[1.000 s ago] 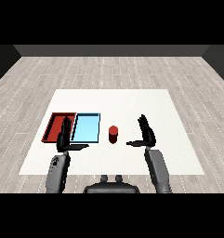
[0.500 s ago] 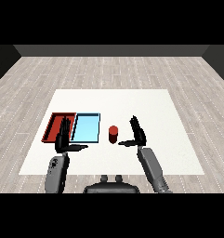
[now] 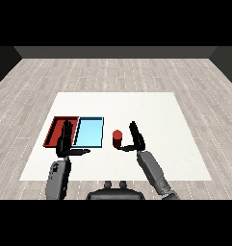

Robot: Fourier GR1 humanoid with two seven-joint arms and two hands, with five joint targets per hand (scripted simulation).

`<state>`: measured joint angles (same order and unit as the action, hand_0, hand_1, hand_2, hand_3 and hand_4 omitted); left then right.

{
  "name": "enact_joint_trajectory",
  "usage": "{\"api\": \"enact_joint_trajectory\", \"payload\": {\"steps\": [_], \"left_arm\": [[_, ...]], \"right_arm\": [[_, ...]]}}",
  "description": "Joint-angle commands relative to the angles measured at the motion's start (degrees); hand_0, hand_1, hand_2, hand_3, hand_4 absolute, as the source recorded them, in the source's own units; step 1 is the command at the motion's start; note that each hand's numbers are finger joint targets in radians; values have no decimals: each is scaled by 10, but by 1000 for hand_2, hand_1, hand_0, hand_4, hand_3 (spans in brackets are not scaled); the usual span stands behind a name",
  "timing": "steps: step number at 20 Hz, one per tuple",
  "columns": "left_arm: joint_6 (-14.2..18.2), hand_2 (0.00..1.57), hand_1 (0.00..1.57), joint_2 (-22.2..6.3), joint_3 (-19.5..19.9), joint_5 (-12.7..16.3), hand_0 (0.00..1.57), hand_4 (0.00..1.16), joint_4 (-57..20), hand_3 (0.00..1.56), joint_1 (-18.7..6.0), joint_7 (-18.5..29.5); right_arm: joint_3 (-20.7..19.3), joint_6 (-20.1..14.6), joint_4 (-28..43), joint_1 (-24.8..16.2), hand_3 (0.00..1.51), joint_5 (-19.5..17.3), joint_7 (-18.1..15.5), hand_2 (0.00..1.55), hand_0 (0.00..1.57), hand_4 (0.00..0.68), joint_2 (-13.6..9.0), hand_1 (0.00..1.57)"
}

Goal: Pick the red can and put it in the red box

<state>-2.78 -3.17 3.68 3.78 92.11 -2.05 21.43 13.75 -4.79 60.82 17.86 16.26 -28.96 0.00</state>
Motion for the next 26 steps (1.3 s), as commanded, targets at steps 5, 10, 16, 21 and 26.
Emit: {"api": "enact_joint_trajectory", "payload": {"steps": [5, 10, 16, 21, 26], "left_arm": [[-13, 0, 0, 15, -20, -2, 0, 0, 20, 0, 57, 31], [-1, 0, 0, -3, 7, 3, 0, 0, -14, 0, -15, 3], [-8, 0, 0, 10, -1, 7, 0, 0, -27, 0, 10, 27], [-16, 0, 0, -2, 6, 9, 0, 0, -28, 0, -6, 31], [-2, 0, 0, -2, 7, 1, 0, 0, -42, 0, -34, 13]], "right_arm": [[60, -59, -80, 60, 0, 49, -26, 0, 0, 0, 0, 0], [52, -54, -24, 33, 0, 58, 4, 0, 0, 0, 0, 0], [104, -60, -109, 61, 0, 109, -59, 0, 0, 0, 0, 0], [128, -71, -171, 99, 0, 163, -102, 0, 0, 0, 0, 0], [107, -61, -160, 126, 0, 163, -75, 0, 0, 0, 0, 0]]}}
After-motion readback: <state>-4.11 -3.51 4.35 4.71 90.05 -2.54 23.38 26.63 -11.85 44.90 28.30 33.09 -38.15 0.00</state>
